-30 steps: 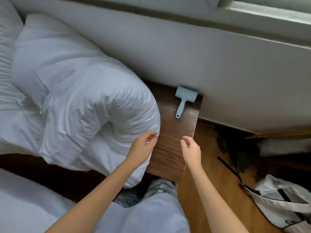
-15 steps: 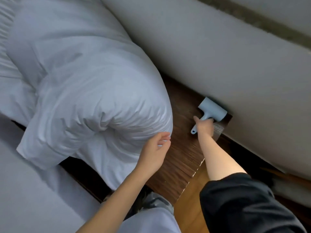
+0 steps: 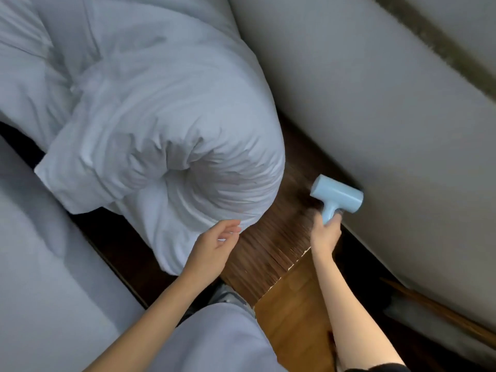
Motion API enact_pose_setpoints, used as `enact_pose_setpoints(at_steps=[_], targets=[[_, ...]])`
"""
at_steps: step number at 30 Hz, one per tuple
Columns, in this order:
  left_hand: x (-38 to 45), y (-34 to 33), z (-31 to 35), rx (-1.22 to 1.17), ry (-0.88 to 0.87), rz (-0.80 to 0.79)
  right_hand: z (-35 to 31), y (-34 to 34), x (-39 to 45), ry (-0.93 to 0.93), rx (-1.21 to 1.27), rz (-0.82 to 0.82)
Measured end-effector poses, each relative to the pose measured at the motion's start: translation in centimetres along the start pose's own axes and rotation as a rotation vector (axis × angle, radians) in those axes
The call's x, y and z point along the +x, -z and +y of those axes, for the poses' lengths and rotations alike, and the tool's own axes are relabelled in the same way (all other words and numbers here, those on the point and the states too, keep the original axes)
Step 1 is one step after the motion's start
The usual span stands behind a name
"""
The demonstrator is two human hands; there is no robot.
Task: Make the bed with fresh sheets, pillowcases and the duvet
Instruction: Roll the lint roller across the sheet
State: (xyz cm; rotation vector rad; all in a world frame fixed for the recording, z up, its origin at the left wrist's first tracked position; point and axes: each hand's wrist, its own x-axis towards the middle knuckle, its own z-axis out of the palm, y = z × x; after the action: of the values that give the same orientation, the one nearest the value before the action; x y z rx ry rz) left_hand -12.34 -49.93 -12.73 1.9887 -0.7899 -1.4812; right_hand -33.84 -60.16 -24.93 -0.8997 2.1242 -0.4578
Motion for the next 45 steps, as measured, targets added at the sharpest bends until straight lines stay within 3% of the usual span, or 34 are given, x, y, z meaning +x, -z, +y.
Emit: enact_pose_setpoints(at_steps=[7, 12, 22, 29, 39, 45], targets=[[-6.7, 4.3, -7.7, -0.127, 0.068, 0.119, 3.3, 2.8, -13.4, 0.155, -0.161, -0.174], [-13.4, 8.5, -13.5, -0.197, 0.041, 0.248, 4.0, 2.3, -22.4, 0.407, -0.256, -0.331], [-27.9, 15.8, -24.0, -0.184, -0.057, 0.798, 2.7, -5.0, -40.8, 1.129, -0.675, -0.891], [-34.7, 21.2, -28.1, -0.152, -0.002, 0.951, 2.0, -12.0, -51.3, 1.545, -0.876, -1.204], [-36.2, 29.6, -31.0, -0.719, 0.197, 1.164, -3.3, -25.5, -60.8, 1.885, -0.900, -1.646], [-33.7, 35.3, -29.3, -0.957, 0.333, 1.375, -8.8, -33.5, -65.6, 2.242, -0.738, -1.797]])
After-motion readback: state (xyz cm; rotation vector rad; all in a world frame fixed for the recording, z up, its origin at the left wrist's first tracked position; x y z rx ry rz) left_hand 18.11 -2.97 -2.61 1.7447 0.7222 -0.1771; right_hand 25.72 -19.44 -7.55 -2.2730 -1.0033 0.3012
